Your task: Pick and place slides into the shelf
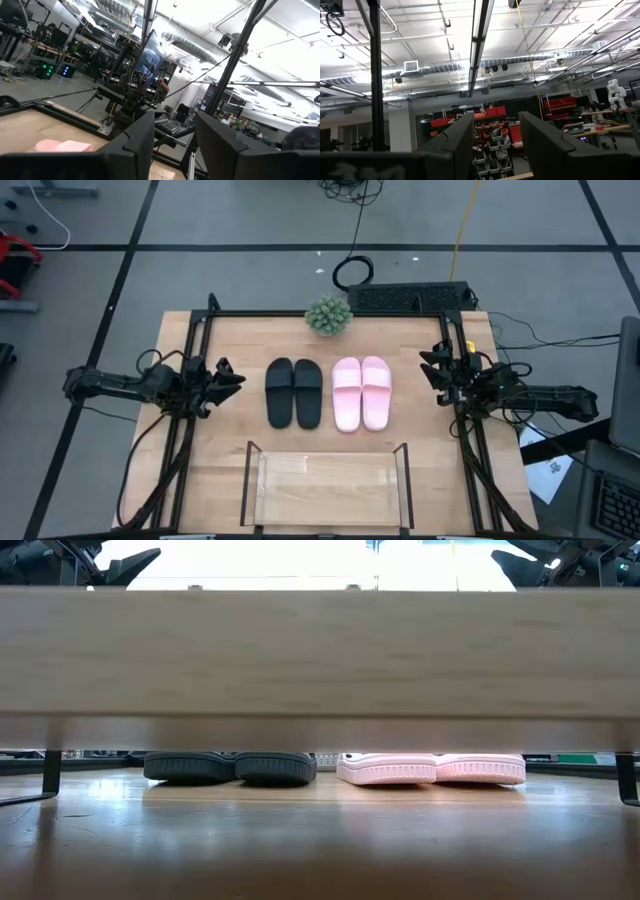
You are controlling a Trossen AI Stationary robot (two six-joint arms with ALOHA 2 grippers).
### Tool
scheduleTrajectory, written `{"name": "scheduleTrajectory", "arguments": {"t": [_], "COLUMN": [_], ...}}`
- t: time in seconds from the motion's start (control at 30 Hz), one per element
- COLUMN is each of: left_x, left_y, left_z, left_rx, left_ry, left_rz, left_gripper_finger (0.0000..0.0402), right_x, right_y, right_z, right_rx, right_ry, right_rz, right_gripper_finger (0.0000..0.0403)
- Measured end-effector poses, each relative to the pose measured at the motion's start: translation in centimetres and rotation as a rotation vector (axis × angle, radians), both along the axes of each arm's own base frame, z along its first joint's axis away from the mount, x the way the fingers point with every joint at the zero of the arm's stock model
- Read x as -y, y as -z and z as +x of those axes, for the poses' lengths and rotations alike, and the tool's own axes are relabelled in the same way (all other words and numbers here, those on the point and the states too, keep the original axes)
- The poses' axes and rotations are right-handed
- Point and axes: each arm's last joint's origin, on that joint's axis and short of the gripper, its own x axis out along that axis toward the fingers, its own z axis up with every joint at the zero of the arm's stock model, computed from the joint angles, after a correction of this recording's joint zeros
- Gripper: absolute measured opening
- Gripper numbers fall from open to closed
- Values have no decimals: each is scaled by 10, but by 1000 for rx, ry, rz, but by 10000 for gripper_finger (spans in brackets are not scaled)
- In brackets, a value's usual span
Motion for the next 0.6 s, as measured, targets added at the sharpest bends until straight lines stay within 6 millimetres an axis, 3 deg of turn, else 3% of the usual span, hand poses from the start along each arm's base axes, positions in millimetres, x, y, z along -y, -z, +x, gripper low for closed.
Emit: {"name": "scheduleTrajectory", "arguments": {"t": [0.2, 0.43, 0.6], "left_x": [0, -2, -5], "left_y": [0, 0, -6], "left_z": [0, 0, -3], "left_rx": [0, 3, 61], "left_ry": [-1, -76, -143], "left_rz": [0, -28, -75], "left_gripper_finger": [145, 145, 145], "right_x": [0, 0, 0], "right_y": [0, 0, -2], "right_z": [0, 0, -1], "right_rx": [2, 33, 56], "right_ry": [-8, -110, -99], "right_rz": [10, 175, 151], "right_gripper_finger": [153, 153, 153]}}
